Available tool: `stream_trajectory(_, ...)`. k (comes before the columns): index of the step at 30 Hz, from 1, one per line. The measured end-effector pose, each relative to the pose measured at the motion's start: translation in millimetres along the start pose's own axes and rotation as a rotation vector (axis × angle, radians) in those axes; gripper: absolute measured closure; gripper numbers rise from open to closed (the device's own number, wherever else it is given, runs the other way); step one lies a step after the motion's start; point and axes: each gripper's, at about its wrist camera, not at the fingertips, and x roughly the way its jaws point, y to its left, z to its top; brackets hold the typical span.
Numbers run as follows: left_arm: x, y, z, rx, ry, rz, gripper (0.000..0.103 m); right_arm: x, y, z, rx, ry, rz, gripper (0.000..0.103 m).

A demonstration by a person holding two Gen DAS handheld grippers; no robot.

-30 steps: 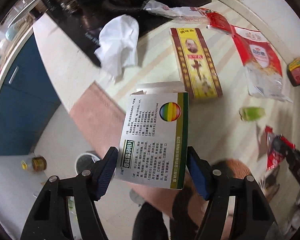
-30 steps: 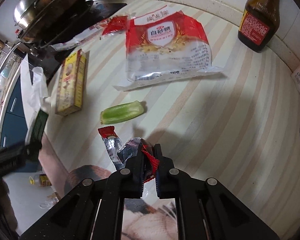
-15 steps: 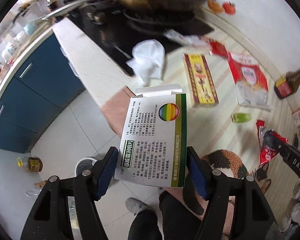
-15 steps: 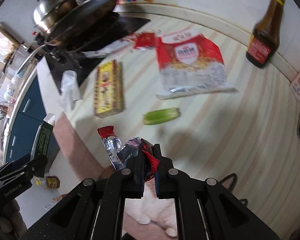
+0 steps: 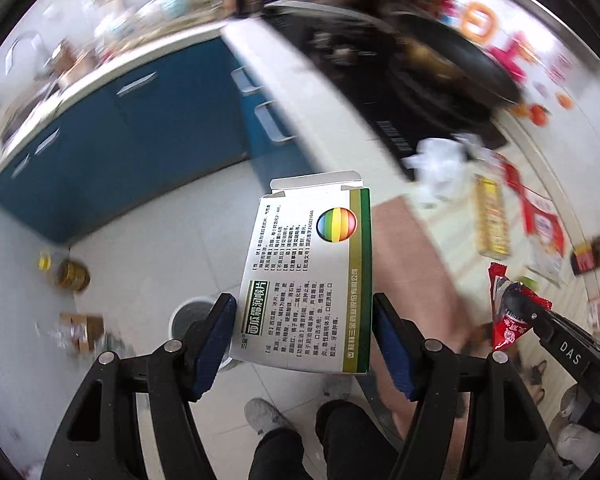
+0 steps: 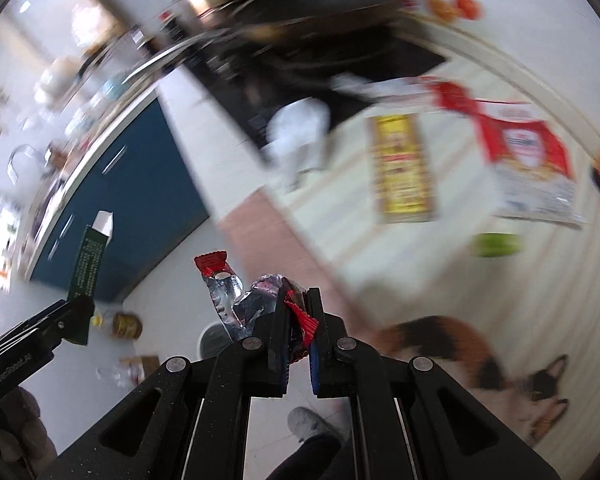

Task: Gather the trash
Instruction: 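Carry both items to the bin and open both tools over it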

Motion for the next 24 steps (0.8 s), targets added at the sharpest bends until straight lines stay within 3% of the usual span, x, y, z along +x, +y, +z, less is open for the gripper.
stream_trajectory(6, 50, 113, -34, -0.203, 0.086, 0.032, 0.037, 80, 91, -32, -0.152, 0.112, 0.04, 0.096)
stream_trajectory(9, 99, 173, -65, -0.313, 0.156, 0.048, 0.037, 140, 131, -62, -0.213, 0.185, 0.059, 0.096)
stream_trajectory(16, 263, 300, -161, -0.538, 0.34, 0.032, 0.037, 323, 188, -158, -0.287, 0.362, 0.09, 0.096)
stream_trajectory(24, 451, 373, -237, -0.678, 0.462, -0.077, 0.037, 543, 206, -248, -0.354, 0.514, 0.118, 0.096)
